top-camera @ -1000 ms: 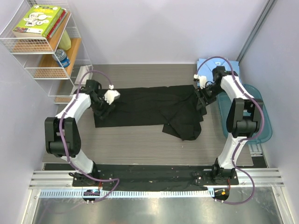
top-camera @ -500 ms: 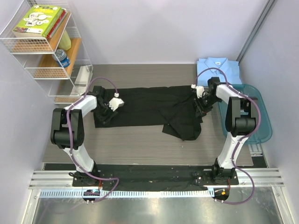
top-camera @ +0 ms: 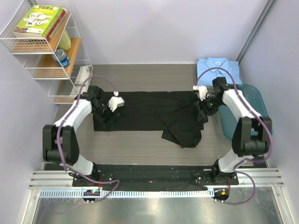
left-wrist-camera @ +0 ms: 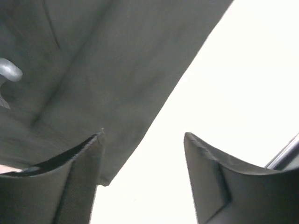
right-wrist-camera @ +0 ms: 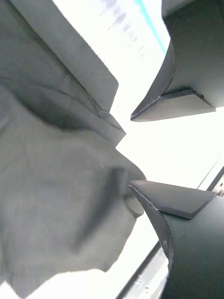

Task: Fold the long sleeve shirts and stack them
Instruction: Neatly place the folded shirt into the bin

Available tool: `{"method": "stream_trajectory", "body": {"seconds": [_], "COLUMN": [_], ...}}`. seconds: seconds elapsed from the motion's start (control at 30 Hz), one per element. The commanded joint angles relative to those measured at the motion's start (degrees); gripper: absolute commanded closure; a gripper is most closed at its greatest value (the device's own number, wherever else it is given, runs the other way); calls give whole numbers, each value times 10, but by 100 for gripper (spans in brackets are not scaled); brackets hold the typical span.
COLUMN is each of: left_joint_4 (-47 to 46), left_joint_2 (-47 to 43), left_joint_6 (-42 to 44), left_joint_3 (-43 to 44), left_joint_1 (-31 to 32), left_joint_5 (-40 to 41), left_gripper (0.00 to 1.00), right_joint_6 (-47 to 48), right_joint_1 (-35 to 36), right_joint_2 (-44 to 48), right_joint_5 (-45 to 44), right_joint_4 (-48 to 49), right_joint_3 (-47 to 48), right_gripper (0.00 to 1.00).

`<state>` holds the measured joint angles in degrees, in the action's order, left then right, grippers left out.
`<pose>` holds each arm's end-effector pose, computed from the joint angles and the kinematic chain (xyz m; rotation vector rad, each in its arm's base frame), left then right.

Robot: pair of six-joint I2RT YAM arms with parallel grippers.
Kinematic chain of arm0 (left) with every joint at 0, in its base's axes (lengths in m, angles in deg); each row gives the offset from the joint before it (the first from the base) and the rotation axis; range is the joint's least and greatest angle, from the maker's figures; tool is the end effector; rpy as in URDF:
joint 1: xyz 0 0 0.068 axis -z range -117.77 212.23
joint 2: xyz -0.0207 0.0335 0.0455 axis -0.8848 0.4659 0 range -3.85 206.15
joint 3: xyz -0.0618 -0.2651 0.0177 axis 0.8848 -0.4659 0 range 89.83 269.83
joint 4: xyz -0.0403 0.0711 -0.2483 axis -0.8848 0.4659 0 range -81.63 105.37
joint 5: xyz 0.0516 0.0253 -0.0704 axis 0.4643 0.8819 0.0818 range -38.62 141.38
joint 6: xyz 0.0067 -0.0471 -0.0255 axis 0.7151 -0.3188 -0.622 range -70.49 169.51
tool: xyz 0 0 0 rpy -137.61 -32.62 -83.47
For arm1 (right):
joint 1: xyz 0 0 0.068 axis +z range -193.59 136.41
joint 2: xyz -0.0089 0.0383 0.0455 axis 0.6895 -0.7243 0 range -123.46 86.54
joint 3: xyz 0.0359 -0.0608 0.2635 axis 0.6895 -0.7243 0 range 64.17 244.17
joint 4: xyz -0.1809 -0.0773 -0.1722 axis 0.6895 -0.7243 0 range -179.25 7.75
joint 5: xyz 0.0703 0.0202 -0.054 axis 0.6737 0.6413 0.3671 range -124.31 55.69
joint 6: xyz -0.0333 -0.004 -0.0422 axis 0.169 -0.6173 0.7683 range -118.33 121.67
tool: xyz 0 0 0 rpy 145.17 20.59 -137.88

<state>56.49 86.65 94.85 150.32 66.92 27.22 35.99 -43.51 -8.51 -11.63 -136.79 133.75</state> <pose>0.2842 -0.0380 0.2026 1.2262 2.4821 -0.4554 0.3087 0.0141 0.2200 -0.8821 2.6823 0.4683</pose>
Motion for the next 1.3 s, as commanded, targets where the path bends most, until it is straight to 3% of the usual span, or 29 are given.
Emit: {"method": "stream_trajectory", "body": {"seconds": [0.0,0.1,0.23,0.4,0.57,0.9,1.0,1.03,1.1,1.2,1.27], "left_joint_4": [44,8,-79,-120,-97,-58,-51,-48,-47,-50,-42], "left_joint_2": [-111,-156,-174,-190,-213,-244,-246,-245,-242,-234,-228], "left_joint_6": [11,12,-76,-190,-210,-177,-166,-163,-163,-176,-178], "left_joint_3": [25,-8,-33,-43,-42,-53,-49,-48,-45,-36,-23], "left_joint_1": [49,114,131,97,44,40,40,39,40,39,40], "left_joint_5": [-133,-139,-178,-163,-169,-162,-161,-162,-161,-151,-161], "left_gripper": [28,28,29,28,27,28,28,28,29,29,29], "right_joint_6": [79,94,-1,-85,-111,-124,-124,-122,-118,-99,-63], "right_joint_1": [38,92,307,423,452,457,457,458,458,457,451], "right_joint_2": [107,173,228,147,75,-22,-38,-44,-43,-17,31], "right_joint_5": [61,78,16,-50,-128,-185,-183,-182,-168,-137,-63], "right_joint_4": [-101,-88,18,143,218,284,288,287,280,247,205], "right_joint_3": [13,-51,-116,-142,-148,-164,-173,-175,-175,-162,-144], "right_gripper": [43,44,43,41,41,42,63,79,98,99,99]}}
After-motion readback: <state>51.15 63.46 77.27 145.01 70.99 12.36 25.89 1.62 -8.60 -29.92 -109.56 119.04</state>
